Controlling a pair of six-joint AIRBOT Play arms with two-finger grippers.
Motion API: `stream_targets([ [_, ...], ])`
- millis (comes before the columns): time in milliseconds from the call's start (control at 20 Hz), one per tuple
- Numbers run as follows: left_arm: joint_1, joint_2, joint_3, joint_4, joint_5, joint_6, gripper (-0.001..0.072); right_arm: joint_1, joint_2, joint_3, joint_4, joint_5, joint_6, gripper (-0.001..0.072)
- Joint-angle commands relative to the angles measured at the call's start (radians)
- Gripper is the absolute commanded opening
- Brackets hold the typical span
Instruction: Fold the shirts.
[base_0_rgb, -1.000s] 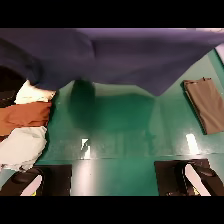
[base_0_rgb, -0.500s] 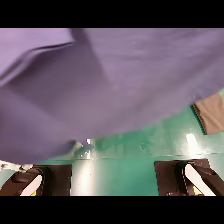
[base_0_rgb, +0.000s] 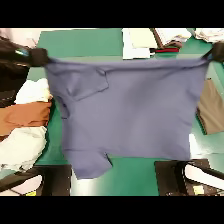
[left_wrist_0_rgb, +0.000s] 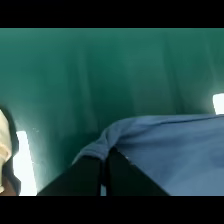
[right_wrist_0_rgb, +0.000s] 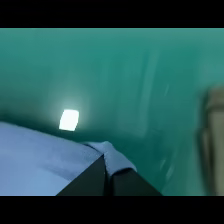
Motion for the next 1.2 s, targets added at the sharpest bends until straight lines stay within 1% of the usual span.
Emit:
stream_targets([
  [0,0.001,-0.212,-0.066,-0.001,0.124,0.01,0.0026,0.014,-0.173,-0.142,0.014,-0.091,0.001,0.0016],
  [150,0.002,-0.29,-0.064,-0.003,0.277,0.01,0.0025,0.024,-0.301,-0.108,0.014,-0.171,0.001,0.0015],
  [250,0.008,-0.298,-0.064,-0.005,0.321,0.005,0.0026,0.026,-0.368,-0.032,0.029,-0.179,0.001,0.0016],
  [300,0.014,-0.298,-0.055,-0.004,0.295,0.008,0.0025,0.026,-0.391,0.009,0.043,-0.162,0.001,0.0016],
  [400,0.034,-0.298,-0.038,-0.003,0.189,0.026,0.0026,0.026,-0.393,0.043,0.027,-0.123,-0.019,0.0016],
  [450,0.046,-0.298,-0.039,-0.002,0.123,0.026,0.0026,0.026,-0.38,0.032,0.027,-0.114,-0.03,0.0016],
  [550,0.047,-0.298,-0.073,0.001,0.063,0.037,0.0026,0.026,-0.342,-0.043,-0.018,-0.117,-0.031,0.0015],
  [600,0.045,-0.298,-0.098,-0.011,0.061,0.053,0.0026,0.031,-0.324,-0.094,-0.031,-0.129,-0.031,0.0016],
  [750,0.044,-0.298,-0.176,-0.073,0.089,0.053,0.0027,0.035,-0.284,-0.233,-0.04,-0.182,-0.03,0.0016],
  [900,0.044,-0.298,-0.212,-0.079,0.095,0.052,0.0028,0.034,-0.267,-0.319,-0.039,-0.22,-0.024,0.002],
  [950,0.044,-0.298,-0.213,-0.079,0.089,0.053,0.0132,0.034,-0.267,-0.328,-0.039,-0.218,-0.024,0.0083],
  [1000,0.044,-0.298,-0.213,-0.078,0.08,0.052,0.0456,0.034,-0.267,-0.329,-0.039,-0.217,-0.023,0.0357],
  [1050,0.045,-0.296,-0.211,-0.071,0.06,0.047,0.0566,0.034,-0.267,-0.32,-0.039,-0.209,-0.023,0.0481],
  [1100,0.045,-0.29,-0.202,-0.063,0.026,0.047,0.0541,0.034,-0.267,-0.296,-0.039,-0.185,-0.023,0.048],
  [1150,0.044,-0.27,-0.199,-0.051,-0.013,0.043,0.054,0.034,-0.264,-0.266,-0.039,-0.146,-0.024,0.048],
])
